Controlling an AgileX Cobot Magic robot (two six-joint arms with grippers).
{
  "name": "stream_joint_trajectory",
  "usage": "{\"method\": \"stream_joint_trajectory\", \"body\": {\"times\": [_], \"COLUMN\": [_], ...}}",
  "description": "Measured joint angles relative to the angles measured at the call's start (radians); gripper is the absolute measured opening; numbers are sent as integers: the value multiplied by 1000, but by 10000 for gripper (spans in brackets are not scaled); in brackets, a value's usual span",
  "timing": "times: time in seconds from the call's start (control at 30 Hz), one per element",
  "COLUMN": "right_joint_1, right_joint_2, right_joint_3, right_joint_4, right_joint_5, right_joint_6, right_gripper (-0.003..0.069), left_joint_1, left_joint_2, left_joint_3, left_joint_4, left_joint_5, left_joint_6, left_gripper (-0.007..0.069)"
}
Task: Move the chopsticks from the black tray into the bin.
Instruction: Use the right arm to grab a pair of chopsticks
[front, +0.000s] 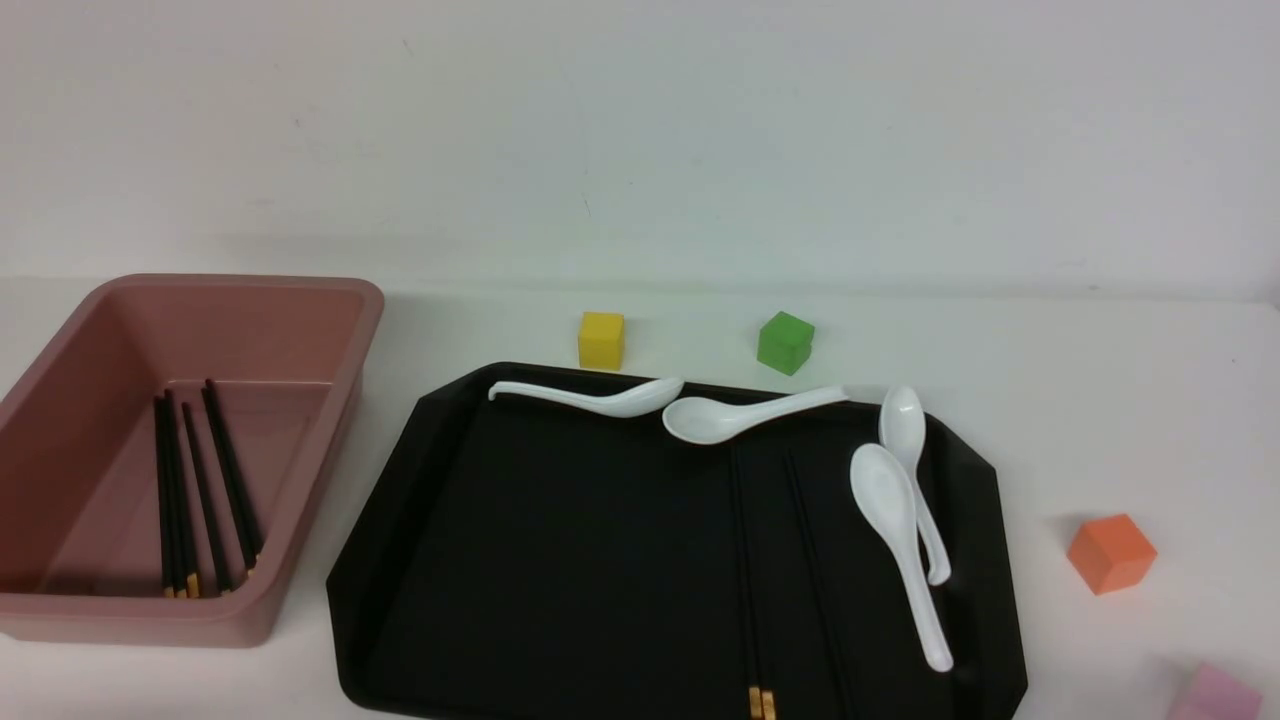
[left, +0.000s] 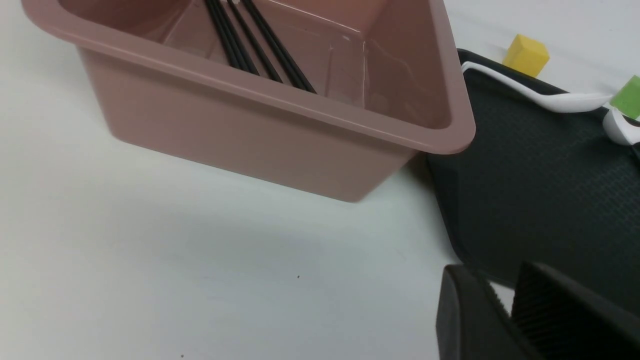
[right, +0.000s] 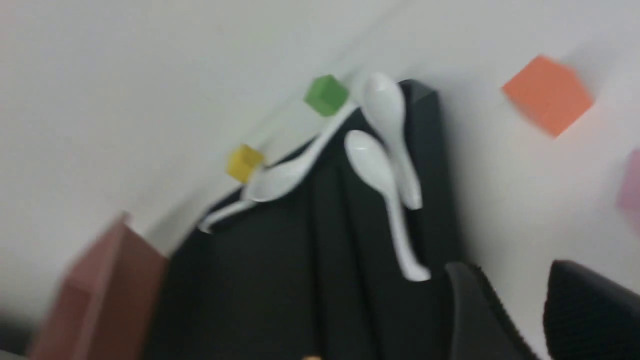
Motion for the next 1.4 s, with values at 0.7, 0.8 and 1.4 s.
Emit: {"method": "stream_joint_trajectory", "body": {"times": [0.7,0.8,1.4], "right_joint_1": [10,11,266], "right_joint_2": [231,404,1428], "right_joint_3": [-524,-624,-820], "right_joint_4": [195,154,259], "right_joint_5": [156,377,701], "right_joint_6": [-540,-659,-917], "right_gripper": [-10,-5,8], "left_joint_1": [0,0,0], "left_joint_2": [0,0,0], "left_joint_3": [0,0,0], "left_joint_4": [0,0,0], "left_joint_5": [0,0,0], "left_joint_6": [-1,-1,-1], "left_gripper": [182,185,193]}}
